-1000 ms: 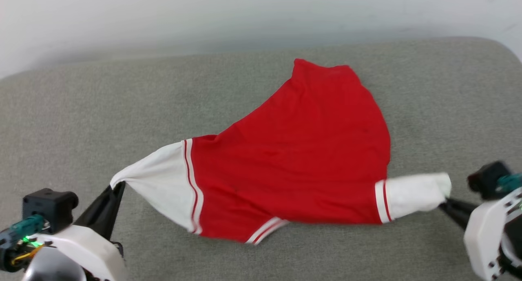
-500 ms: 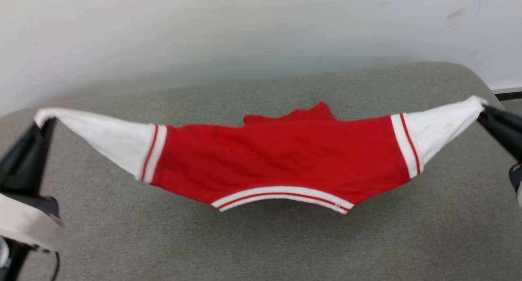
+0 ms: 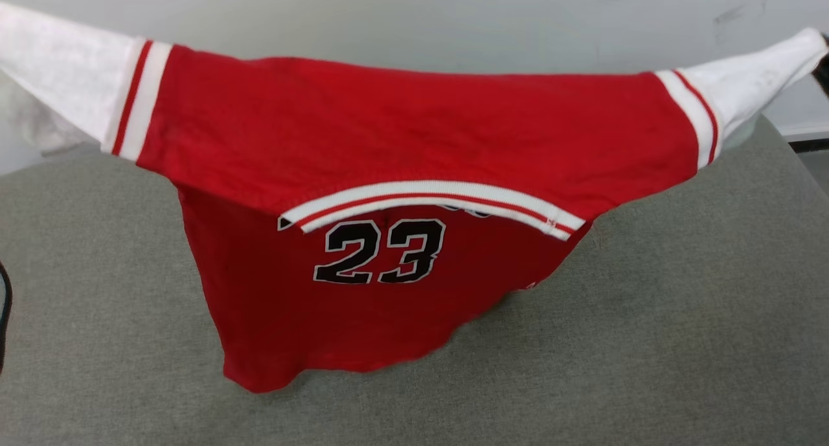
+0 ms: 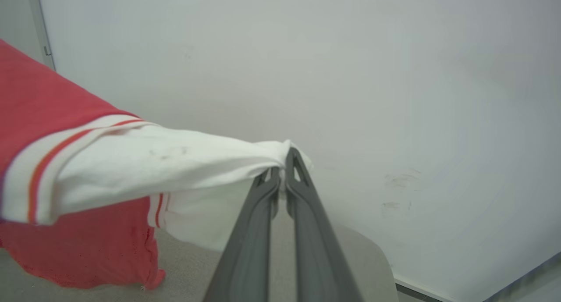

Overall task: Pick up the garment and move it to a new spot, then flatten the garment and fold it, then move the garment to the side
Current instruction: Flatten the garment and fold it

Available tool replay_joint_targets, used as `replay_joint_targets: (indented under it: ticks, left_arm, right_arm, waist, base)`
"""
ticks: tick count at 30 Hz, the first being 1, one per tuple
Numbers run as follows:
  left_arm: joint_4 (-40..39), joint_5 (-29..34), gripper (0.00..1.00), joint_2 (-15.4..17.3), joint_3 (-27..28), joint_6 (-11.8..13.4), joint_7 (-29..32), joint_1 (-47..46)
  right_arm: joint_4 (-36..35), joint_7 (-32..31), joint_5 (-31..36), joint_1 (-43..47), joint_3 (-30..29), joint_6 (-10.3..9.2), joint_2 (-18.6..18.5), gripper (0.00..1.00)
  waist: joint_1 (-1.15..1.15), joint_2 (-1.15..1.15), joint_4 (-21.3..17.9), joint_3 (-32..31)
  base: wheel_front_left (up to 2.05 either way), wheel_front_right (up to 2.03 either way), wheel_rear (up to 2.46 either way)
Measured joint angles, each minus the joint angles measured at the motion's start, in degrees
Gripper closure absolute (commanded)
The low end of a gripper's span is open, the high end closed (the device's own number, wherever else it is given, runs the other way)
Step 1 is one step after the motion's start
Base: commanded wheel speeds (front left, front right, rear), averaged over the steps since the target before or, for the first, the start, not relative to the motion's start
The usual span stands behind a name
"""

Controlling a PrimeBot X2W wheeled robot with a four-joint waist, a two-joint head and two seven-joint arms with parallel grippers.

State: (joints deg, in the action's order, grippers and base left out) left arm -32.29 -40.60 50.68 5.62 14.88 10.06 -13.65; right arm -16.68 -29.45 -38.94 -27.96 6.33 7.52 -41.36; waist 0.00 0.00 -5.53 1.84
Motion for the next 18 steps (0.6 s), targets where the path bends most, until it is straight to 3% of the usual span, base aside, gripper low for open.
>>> replay_joint_targets:
  ticks: [8, 12, 18]
  left_arm:
    - [7.8, -4.0, 1.00, -3.0, -4.2, -2.2, -1.7, -17.8]
    - [14.3, -3.6, 1.00, -3.4, -6.0, -3.2, -2.5, -29.0]
    - [25.1, -0.8, 1.00, -4.6, -11.5, -6.9, -3.2, -47.4]
  right_arm:
    - [2.0, 1.2, 1.8, -10.0, -2.2, 0.00, 1.6, 1.00]
    - [4.5, 1.5, 3.2, -18.1, -1.6, 0.00, 1.8, 1.00]
    - [12.4, 1.8, 7.7, -31.2, -0.2, 0.00, 3.6, 1.00]
  waist:
    - [0.00, 0.00, 0.5, 5.6]
    - [0.01, 0.00, 0.8, 9.9]
    - [0.01, 0.00, 1.2, 17.7]
  base:
    - [0.00, 0.00, 0.00]
    - [0.00, 0.00, 0.00]
    - [0.00, 0.00, 0.00]
